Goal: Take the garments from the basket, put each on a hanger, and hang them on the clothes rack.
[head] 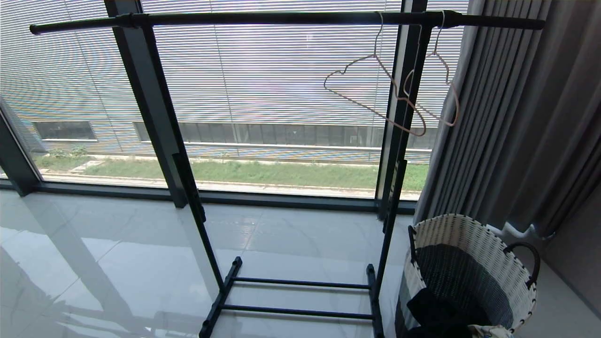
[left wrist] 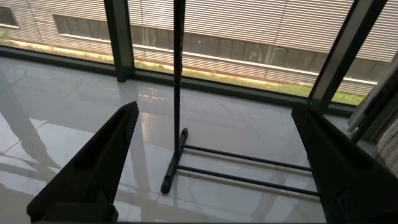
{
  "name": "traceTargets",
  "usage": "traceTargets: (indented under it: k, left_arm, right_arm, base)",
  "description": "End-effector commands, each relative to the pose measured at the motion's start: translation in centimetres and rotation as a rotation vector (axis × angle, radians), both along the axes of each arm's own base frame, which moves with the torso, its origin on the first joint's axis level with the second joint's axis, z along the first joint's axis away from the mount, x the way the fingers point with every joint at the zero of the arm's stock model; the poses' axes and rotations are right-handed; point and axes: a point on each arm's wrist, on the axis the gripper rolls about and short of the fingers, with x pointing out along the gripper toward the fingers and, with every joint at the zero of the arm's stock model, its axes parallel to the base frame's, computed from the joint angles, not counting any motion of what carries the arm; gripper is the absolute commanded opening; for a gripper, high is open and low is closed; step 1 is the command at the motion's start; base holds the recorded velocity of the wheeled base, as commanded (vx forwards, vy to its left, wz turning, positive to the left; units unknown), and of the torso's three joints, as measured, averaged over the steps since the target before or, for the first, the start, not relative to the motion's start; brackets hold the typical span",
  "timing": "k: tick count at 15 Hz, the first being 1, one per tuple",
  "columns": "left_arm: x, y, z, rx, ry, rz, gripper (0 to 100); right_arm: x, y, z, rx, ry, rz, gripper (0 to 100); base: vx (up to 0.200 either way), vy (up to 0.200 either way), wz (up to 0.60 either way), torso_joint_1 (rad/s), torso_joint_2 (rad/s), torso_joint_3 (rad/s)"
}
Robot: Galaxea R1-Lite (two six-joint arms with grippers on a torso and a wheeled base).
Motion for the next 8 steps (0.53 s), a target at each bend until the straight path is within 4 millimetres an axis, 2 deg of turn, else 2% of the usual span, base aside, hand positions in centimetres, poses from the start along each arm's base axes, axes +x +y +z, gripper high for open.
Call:
traceTargets:
  k: [1, 7, 8]
  left_arm:
    - [0.01, 0.00, 0.00, 0.000, 0.002, 0.001, 100]
    - [0.01, 0.00, 0.00, -0.003, 0.002, 0.001, 100]
    - [0.01, 0.00, 0.00, -0.002, 0.002, 0.001, 100]
  right_arm:
    - [0.00, 0.00, 0.01, 0.001, 0.000, 0.001, 100]
    - [0.00, 0.00, 0.01, 0.001, 0.000, 0.001, 100]
    - [0.00, 0.00, 0.01, 0.001, 0.000, 0.001, 100]
  base:
    - [0.000, 0.000, 0.00, 0.000, 0.00, 0.000]
    - [0.000, 0.000, 0.00, 0.000, 0.00, 0.000]
    - [-0.200, 0.000, 0.00, 0.007, 0.00, 0.007]
